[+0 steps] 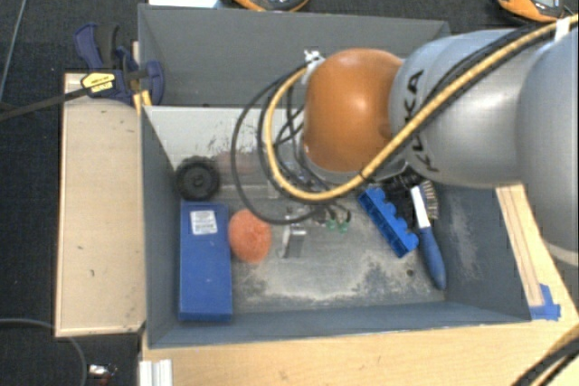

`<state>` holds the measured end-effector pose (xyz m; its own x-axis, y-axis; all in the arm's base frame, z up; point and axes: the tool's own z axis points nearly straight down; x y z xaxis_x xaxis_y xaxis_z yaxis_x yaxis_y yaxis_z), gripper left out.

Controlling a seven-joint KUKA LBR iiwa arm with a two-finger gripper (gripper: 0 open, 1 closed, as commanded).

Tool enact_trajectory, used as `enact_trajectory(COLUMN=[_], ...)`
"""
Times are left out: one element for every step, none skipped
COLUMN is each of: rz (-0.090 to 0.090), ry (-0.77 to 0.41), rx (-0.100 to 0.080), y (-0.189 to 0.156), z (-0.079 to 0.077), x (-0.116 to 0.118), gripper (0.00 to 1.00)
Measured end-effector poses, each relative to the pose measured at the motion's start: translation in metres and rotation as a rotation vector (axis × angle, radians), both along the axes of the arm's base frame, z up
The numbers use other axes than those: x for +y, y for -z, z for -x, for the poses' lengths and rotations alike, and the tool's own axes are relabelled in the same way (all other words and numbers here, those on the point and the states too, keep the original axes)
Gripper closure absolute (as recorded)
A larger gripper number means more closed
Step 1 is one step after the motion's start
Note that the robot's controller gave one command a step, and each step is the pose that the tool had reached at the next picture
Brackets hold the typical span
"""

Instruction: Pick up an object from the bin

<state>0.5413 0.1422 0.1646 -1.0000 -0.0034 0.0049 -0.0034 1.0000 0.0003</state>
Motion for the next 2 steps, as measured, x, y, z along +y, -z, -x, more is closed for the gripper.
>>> enact_trajectory(rz=[-0.001, -0.002], ry=[0.007, -0.253], rx=[-0.007, -0.003], y=[-0.004, 0.097], z=[-0.002, -0.008], x=[-0.001, 0.029], gripper=[0.00, 0.00])
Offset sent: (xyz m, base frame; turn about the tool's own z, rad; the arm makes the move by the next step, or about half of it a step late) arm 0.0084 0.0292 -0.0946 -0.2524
